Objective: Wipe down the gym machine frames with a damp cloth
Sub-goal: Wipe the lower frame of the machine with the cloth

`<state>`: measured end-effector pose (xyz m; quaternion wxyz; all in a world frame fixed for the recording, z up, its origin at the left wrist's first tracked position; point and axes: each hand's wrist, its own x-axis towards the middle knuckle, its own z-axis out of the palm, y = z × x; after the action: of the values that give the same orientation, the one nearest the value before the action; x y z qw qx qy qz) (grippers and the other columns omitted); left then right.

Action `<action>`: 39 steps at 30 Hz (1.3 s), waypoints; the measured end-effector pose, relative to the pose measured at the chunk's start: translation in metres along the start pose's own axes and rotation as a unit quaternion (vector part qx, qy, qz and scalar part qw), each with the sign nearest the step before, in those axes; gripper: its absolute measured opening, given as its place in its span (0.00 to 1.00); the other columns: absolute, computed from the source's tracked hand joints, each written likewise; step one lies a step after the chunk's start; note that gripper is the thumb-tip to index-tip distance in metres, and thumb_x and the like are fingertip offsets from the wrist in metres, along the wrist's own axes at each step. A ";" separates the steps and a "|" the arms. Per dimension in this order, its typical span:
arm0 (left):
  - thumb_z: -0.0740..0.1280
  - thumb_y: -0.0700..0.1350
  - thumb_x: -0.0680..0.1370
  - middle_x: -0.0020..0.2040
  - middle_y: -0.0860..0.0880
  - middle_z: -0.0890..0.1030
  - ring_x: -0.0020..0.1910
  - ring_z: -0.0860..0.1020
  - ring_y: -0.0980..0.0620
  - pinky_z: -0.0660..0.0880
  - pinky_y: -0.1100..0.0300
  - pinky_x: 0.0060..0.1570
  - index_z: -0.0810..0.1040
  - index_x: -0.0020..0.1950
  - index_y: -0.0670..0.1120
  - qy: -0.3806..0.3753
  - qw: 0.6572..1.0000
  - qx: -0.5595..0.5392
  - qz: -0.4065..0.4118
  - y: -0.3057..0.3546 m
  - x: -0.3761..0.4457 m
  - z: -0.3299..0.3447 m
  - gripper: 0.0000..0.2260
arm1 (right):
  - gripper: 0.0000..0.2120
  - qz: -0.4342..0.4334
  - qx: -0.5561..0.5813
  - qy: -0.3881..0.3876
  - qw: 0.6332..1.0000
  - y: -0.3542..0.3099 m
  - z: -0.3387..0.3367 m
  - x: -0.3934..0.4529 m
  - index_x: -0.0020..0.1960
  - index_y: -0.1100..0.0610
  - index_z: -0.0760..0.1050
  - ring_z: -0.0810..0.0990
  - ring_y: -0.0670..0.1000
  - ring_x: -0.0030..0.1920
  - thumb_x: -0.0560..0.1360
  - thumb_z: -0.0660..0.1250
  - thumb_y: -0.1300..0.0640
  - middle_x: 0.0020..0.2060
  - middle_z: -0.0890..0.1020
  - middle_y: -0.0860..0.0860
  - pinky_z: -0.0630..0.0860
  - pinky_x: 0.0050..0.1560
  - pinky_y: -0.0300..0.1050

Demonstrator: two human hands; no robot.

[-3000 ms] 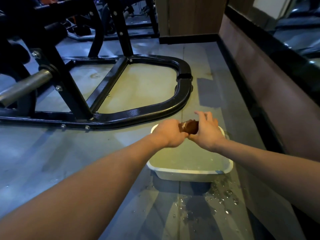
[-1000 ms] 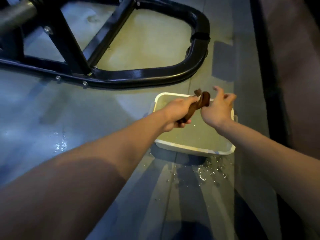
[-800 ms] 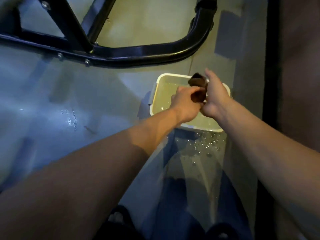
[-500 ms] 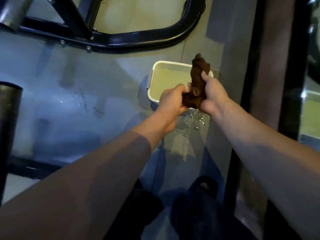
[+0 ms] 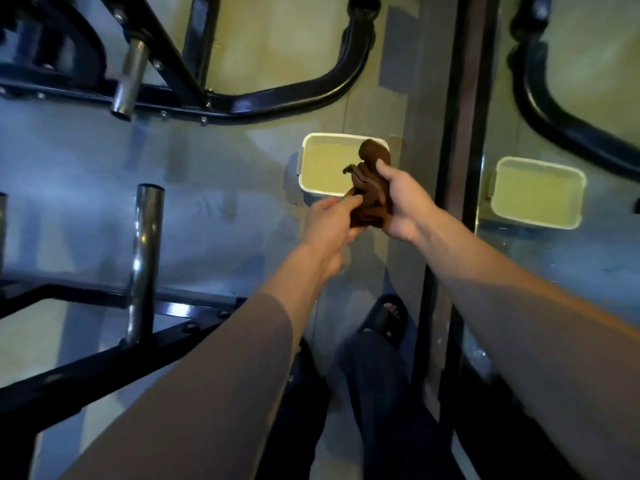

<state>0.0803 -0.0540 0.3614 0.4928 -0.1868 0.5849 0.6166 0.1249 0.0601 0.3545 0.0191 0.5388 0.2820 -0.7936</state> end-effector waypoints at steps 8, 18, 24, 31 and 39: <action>0.65 0.37 0.83 0.55 0.45 0.85 0.55 0.84 0.46 0.83 0.50 0.53 0.80 0.56 0.49 -0.006 0.997 0.077 0.013 0.000 -0.093 -0.015 0.08 | 0.22 -0.039 -0.112 0.039 0.992 0.024 -0.003 -0.108 0.67 0.53 0.79 0.84 0.55 0.59 0.85 0.58 0.40 0.57 0.87 0.55 0.81 0.56 0.51; 0.67 0.42 0.83 0.54 0.45 0.86 0.56 0.83 0.47 0.81 0.49 0.60 0.83 0.59 0.47 0.073 0.992 0.061 0.080 0.005 -0.214 -0.057 0.07 | 0.11 -0.159 -0.299 0.133 0.931 0.041 0.039 -0.222 0.55 0.56 0.84 0.85 0.53 0.53 0.82 0.68 0.50 0.49 0.86 0.54 0.83 0.56 0.49; 0.61 0.31 0.76 0.62 0.38 0.80 0.59 0.79 0.41 0.80 0.52 0.51 0.75 0.66 0.35 0.125 0.982 -0.142 0.001 0.004 -0.276 -0.099 0.18 | 0.15 -0.058 0.009 0.072 0.996 0.027 0.022 -0.251 0.70 0.60 0.74 0.85 0.56 0.55 0.86 0.58 0.58 0.59 0.84 0.59 0.84 0.41 0.47; 0.65 0.48 0.84 0.45 0.44 0.87 0.41 0.86 0.49 0.80 0.54 0.46 0.79 0.56 0.42 0.134 0.975 -0.178 0.018 0.008 -0.340 -0.156 0.10 | 0.23 0.019 -0.091 -0.061 0.994 0.029 0.036 -0.289 0.72 0.58 0.72 0.83 0.56 0.62 0.79 0.67 0.52 0.61 0.84 0.57 0.79 0.63 0.53; 0.67 0.33 0.74 0.48 0.36 0.85 0.42 0.84 0.44 0.80 0.57 0.34 0.83 0.52 0.40 0.207 0.977 -0.034 0.037 -0.003 -0.390 -0.220 0.09 | 0.16 -0.068 -0.412 -0.043 0.907 0.061 0.092 -0.326 0.71 0.57 0.71 0.79 0.58 0.63 0.85 0.65 0.53 0.63 0.79 0.57 0.75 0.69 0.56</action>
<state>0.1804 -0.4054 0.6205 0.3309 -0.3051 0.6593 0.6022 0.2042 -0.1230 0.6342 0.1981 0.4279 0.6188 -0.6283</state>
